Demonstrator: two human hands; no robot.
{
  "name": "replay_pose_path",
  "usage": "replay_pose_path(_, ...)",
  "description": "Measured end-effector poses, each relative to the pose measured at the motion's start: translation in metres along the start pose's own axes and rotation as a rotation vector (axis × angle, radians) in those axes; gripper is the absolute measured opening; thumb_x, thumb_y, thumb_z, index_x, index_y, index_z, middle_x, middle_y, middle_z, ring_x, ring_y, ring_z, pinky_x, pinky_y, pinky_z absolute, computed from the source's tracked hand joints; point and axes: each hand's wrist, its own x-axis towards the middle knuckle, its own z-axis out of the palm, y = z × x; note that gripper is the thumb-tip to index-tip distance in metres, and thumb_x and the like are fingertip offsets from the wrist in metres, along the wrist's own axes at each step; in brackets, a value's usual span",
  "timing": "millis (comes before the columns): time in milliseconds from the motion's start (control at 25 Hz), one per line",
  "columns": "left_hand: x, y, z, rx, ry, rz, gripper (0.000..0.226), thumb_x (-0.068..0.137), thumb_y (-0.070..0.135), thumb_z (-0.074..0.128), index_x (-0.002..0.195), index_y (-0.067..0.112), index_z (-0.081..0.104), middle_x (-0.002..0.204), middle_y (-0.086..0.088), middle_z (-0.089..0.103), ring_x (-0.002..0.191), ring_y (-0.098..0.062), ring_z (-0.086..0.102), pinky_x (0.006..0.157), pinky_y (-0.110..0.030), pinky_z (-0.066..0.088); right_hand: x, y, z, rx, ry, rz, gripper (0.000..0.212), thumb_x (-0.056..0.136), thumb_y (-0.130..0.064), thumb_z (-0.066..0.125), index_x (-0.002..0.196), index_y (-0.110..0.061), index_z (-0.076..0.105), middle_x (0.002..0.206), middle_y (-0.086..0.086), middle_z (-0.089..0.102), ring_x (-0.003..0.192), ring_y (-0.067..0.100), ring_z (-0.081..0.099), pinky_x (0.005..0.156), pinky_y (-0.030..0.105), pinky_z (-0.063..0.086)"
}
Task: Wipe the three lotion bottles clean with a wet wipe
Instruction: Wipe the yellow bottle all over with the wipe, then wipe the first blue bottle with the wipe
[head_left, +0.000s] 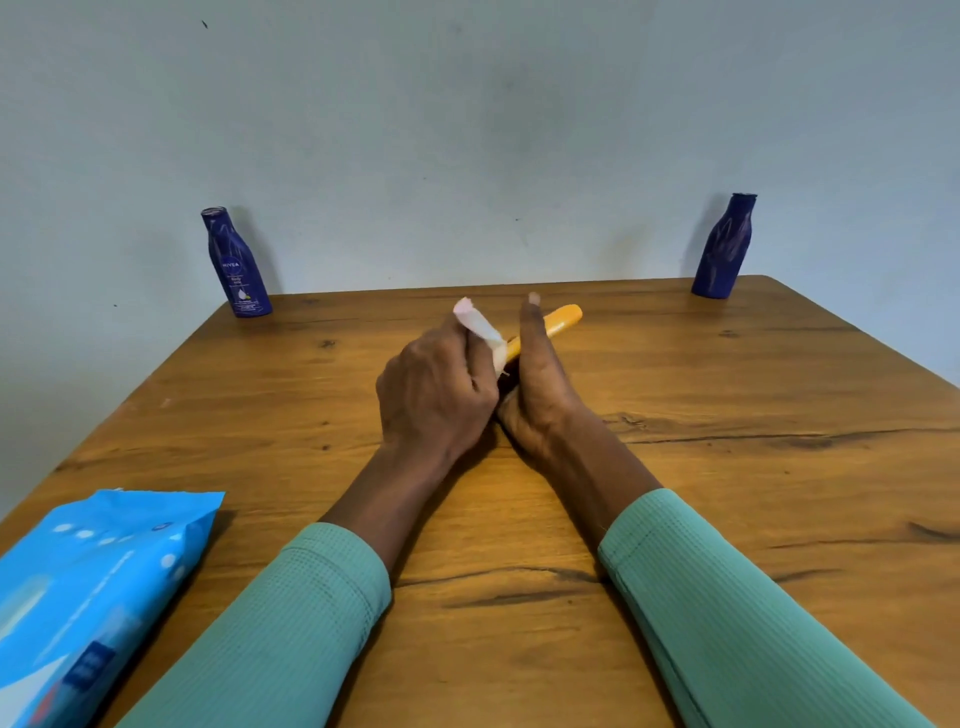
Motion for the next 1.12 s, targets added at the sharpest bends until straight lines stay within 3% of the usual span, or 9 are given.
replay_pose_path(200,0.002,-0.012,0.009,0.096,-0.218,-0.346,0.041,0.109,0.045,0.035,0.116,0.017,0.065,0.089,0.0,0.064,0.075,-0.019,0.056,0.065,-0.033,0.041,0.004,0.01,-0.002,-0.099,0.033,-0.101,0.043,0.095,-0.057,0.064,0.112,-0.018,0.056,0.071,-0.003,0.064,0.073,0.017,0.064,0.079,0.046,0.053)
replay_pose_path(320,0.008,-0.013,0.008,0.052,-0.278,-0.399,0.049,0.11,0.045,0.034,0.098,0.014,0.07,0.085,-0.002,0.068,0.067,-0.016,0.054,0.056,-0.029,0.033,0.003,0.006,-0.002,-0.104,0.038,-0.201,0.042,0.089,-0.054,0.07,0.102,-0.015,0.064,0.072,-0.002,0.063,0.074,0.016,0.064,0.076,0.041,0.054)
replay_pose_path(400,0.01,-0.021,0.005,-0.188,-0.292,-0.457,0.051,0.11,0.046,0.037,0.084,0.015,0.068,0.073,0.0,0.063,0.063,-0.015,0.055,0.054,-0.029,0.032,0.003,0.005,-0.003,-0.12,0.071,-0.229,0.053,0.075,-0.058,0.076,0.104,-0.015,0.067,0.077,-0.002,0.069,0.078,0.015,0.07,0.075,0.041,0.06)
replay_pose_path(520,0.014,-0.034,0.001,-0.634,-0.171,-0.644,0.044,0.108,0.041,0.043,0.077,0.019,0.064,0.078,-0.002,0.067,0.072,-0.017,0.061,0.059,-0.029,0.042,0.006,0.003,-0.005,-0.167,0.099,-0.232,0.056,0.081,-0.06,0.074,0.114,-0.016,0.063,0.091,0.003,0.071,0.087,0.02,0.071,0.077,0.044,0.063)
replay_pose_path(680,0.025,-0.046,-0.005,-0.845,0.061,-0.881,0.036,0.108,0.038,0.045,0.098,0.013,0.067,0.085,-0.007,0.064,0.077,-0.02,0.061,0.05,-0.022,0.045,0.009,-0.009,-0.013,-0.33,0.104,-0.194,0.046,0.086,-0.045,0.066,0.121,-0.017,0.054,0.096,0.009,0.061,0.075,0.02,0.063,0.05,0.027,0.046)
replay_pose_path(800,0.025,-0.058,-0.004,-0.875,0.136,-0.911,0.04,0.107,0.045,0.046,0.109,0.013,0.07,0.105,-0.014,0.071,0.094,-0.03,0.069,0.068,-0.038,0.058,0.017,-0.03,-0.017,-0.578,0.042,-0.344,0.028,0.098,-0.019,0.068,0.124,-0.015,0.058,0.108,0.01,0.065,0.091,0.022,0.066,0.059,0.029,0.052)
replay_pose_path(880,0.024,-0.055,-0.004,-0.874,0.125,-0.899,0.033,0.107,0.046,0.047,0.106,0.022,0.069,0.107,-0.007,0.072,0.102,-0.033,0.07,0.081,-0.048,0.061,0.04,-0.054,-0.011,-0.759,0.061,-0.421,0.031,0.101,-0.014,0.066,0.13,-0.014,0.056,0.115,0.01,0.066,0.098,0.022,0.067,0.067,0.034,0.058)
replay_pose_path(1000,0.025,-0.052,-0.005,-0.858,0.095,-0.88,0.028,0.107,0.047,0.048,0.087,0.032,0.062,0.096,0.006,0.068,0.099,-0.029,0.07,0.087,-0.053,0.062,0.095,-0.086,0.009,-0.946,0.106,-0.45,0.043,0.1,-0.007,0.065,0.138,-0.013,0.046,0.118,0.012,0.061,0.105,0.027,0.065,0.08,0.046,0.063)
replay_pose_path(1120,0.026,-0.056,0.001,-0.831,0.092,-0.859,0.029,0.107,0.048,0.047,0.091,0.031,0.064,0.098,0.004,0.07,0.096,-0.024,0.07,0.086,-0.055,0.062,0.147,-0.1,0.023,-1.01,0.143,-0.354,0.047,0.099,0.0,0.062,0.14,-0.01,0.042,0.118,0.013,0.057,0.117,0.034,0.063,0.094,0.056,0.059)
